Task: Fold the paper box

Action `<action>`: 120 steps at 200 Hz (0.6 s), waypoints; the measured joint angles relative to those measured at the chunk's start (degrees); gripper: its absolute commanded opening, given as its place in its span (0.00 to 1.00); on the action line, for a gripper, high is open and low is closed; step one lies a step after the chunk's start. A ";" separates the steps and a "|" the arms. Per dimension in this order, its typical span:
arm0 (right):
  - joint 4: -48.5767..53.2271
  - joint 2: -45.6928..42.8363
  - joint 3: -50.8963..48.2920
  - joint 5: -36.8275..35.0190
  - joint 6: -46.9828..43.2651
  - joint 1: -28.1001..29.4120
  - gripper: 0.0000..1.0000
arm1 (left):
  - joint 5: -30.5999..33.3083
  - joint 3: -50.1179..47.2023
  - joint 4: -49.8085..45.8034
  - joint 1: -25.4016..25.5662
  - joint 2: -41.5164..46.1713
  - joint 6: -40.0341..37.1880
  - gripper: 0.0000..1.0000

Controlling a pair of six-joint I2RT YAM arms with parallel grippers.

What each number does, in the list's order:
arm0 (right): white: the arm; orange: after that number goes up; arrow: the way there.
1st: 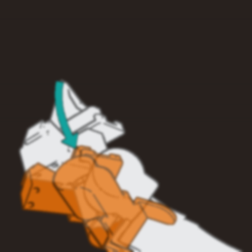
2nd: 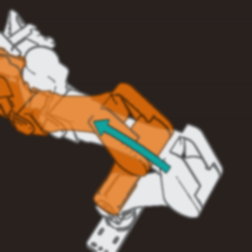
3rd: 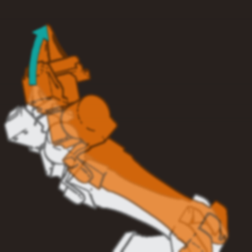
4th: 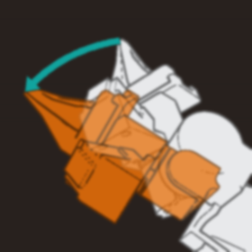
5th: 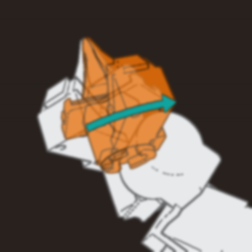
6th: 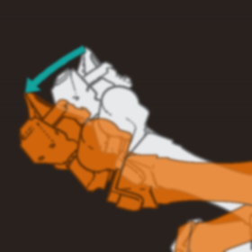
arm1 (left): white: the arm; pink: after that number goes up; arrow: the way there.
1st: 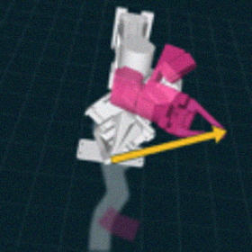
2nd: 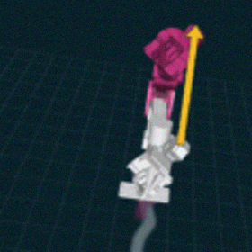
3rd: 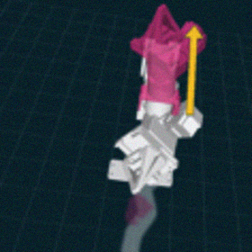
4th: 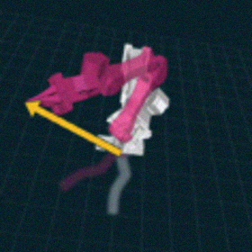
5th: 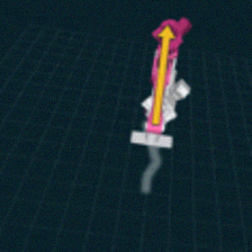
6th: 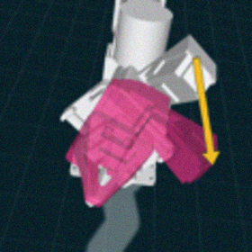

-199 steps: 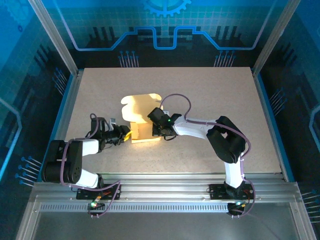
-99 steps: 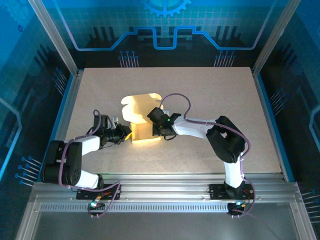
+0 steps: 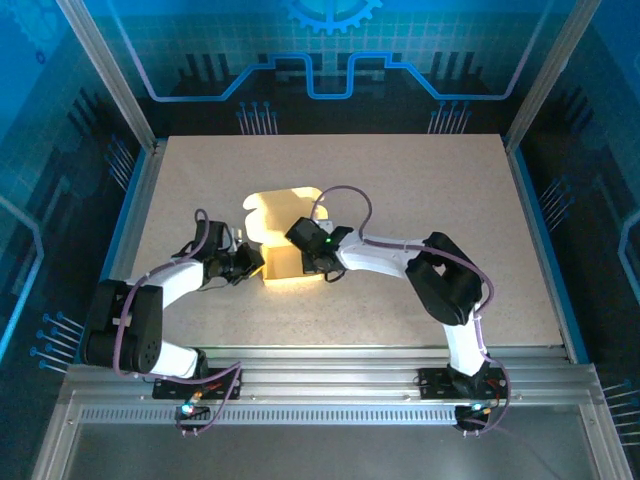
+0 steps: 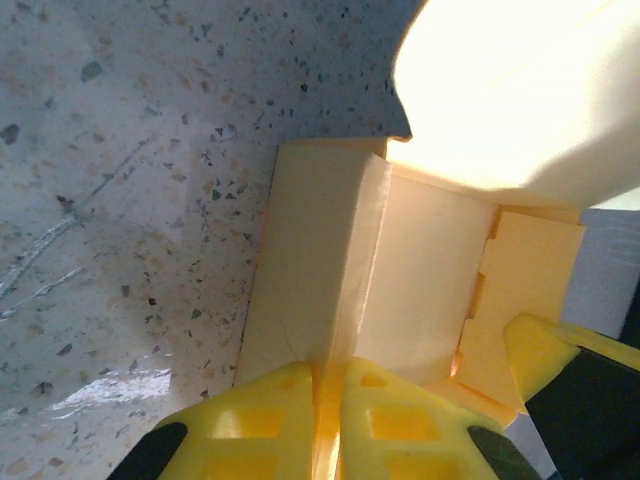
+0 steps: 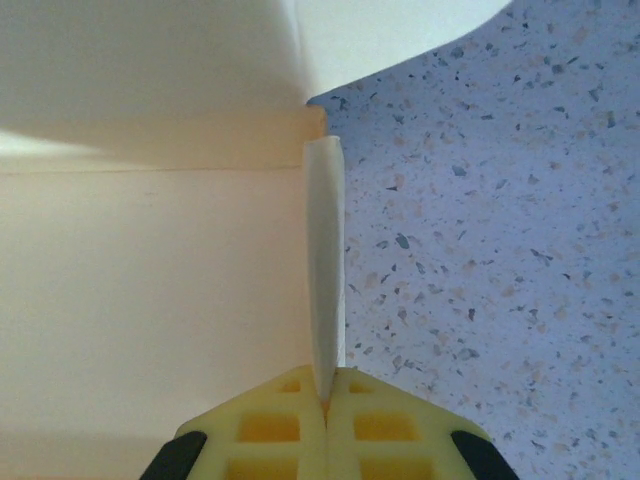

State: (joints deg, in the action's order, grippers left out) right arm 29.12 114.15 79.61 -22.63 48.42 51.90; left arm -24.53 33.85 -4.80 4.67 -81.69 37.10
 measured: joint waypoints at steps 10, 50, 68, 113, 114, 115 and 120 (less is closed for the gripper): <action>1.20 0.37 0.74 -1.03 -0.28 0.61 0.00 | 1.33 0.90 -1.64 0.72 0.00 -0.50 0.07; 4.35 1.51 2.78 -3.96 -1.01 2.16 0.00 | 5.27 4.52 -6.84 3.72 -1.27 -1.60 0.14; 4.94 1.64 2.86 -4.39 -1.16 2.19 0.00 | 6.36 5.77 -8.17 4.94 -1.95 -1.51 0.14; 5.68 1.64 2.91 -5.46 -1.18 2.19 0.00 | 8.92 9.88 -12.17 7.15 -4.52 -1.77 0.11; 5.70 1.64 2.91 -5.49 -1.18 2.19 0.00 | 8.92 9.92 -12.24 7.17 -4.57 -1.79 0.11; 5.70 1.64 2.91 -5.49 -1.20 2.19 0.00 | 8.92 9.97 -12.33 7.21 -4.59 -1.84 0.11; 5.79 1.64 2.91 -5.53 -1.20 2.16 0.00 | 9.22 10.38 -12.63 7.43 -4.90 -2.16 0.11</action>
State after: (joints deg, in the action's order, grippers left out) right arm 34.92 115.79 82.52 -28.16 47.22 54.06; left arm -15.31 44.23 -17.43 12.10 -86.59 34.94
